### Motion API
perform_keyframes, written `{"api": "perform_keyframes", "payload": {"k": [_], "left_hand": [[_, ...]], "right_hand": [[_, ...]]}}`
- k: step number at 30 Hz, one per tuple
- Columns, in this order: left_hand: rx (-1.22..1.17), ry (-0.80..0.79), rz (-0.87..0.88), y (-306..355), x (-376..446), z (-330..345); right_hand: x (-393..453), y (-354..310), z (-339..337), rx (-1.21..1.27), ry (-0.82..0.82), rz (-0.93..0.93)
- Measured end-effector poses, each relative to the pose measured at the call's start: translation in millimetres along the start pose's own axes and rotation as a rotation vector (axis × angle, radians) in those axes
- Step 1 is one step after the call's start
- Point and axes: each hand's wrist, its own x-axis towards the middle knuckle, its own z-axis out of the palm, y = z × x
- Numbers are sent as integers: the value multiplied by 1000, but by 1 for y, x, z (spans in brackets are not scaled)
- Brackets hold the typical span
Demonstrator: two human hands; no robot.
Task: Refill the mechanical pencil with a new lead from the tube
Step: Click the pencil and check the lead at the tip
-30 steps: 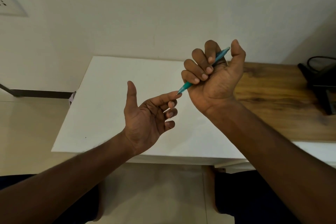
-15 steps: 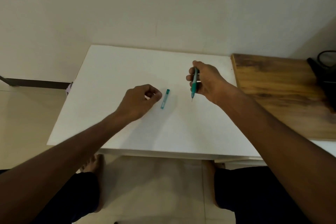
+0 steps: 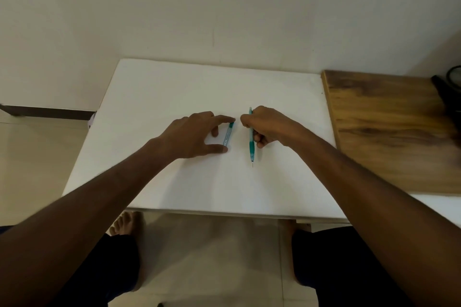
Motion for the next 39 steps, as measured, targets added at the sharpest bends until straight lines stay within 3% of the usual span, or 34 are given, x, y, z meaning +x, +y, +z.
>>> {"api": "perform_keyframes", "payload": {"k": [8, 30, 39], "left_hand": [[-16, 25, -52, -2, -1, -5], [-18, 39, -125, 11, -7, -6], [-5, 47, -119, 13, -7, -3]], "right_hand": [[4, -13, 2, -99, 28, -72], [0, -5, 8, -57, 92, -99], [15, 1, 17, -187, 175, -75]]}}
